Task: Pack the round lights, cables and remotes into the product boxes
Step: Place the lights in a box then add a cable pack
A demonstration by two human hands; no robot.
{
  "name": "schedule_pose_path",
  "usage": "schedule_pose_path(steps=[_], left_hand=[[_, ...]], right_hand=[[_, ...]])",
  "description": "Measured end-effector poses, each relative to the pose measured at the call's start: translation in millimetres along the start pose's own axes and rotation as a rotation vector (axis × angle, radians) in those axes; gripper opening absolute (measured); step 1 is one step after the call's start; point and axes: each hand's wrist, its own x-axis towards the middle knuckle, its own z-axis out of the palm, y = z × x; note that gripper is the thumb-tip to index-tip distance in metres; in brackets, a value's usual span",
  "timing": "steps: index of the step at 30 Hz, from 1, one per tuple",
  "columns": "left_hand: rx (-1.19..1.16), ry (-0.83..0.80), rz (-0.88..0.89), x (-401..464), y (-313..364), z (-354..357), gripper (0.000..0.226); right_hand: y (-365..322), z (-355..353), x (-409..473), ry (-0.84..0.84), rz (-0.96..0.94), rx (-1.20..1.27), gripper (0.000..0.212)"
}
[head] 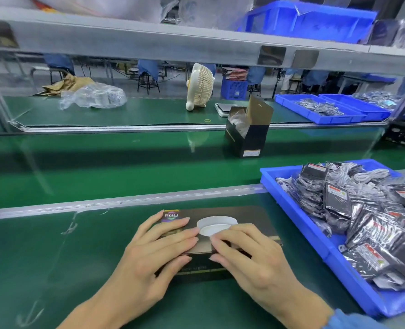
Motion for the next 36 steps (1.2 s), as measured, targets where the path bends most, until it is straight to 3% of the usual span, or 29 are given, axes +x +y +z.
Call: schedule_pose_path(steps=[7,10,12,16,22,25,29,31,34,36], left_hand=[[-0.012,0.014,-0.042,0.0,3.0,2.2,0.029],[-0.002,0.0,-0.065,5.1,3.1,3.7,0.031],[0.015,0.011,-0.092,9.7,2.5,6.0,0.032],[-0.019,0.045,-0.172,13.6,0.7,9.6,0.03],[-0.043,0.06,-0.251,18.3,-2.7,11.5,0.03],[-0.018,0.064,-0.256,19.2,-5.1,13.0,0.03],[0.024,0.069,-0.276,25.8,-10.5,16.5,0.033],[0.041,0.048,-0.276,29.0,-15.7,14.9,0.035],[0.236,-0.062,-0.149,26.3,-27.7,15.0,0.044],[0.322,-0.047,-0.09,22.7,-37.1,21.3,0.043]], right_hand=[[1.7,3.0,-9.7,0.071,-0.02,0.055,0.007],[10.4,-0.2,-4.7,0.074,0.107,0.106,0.015],[19.5,-1.0,1.3,0.044,0.146,0.125,0.018],[36.6,7.0,9.3,-0.013,0.014,0.097,0.012],[48.1,12.8,15.9,-0.101,0.114,0.238,0.018],[62.1,12.4,26.7,-0.132,0.251,0.38,0.014],[63.4,21.6,38.5,-0.17,0.247,0.261,0.012],[69.6,21.2,54.5,-0.278,0.247,0.259,0.018],[114.8,8.9,97.0,-0.636,0.376,0.388,0.015],[163.2,7.7,121.6,-0.72,0.461,0.215,0.019]])
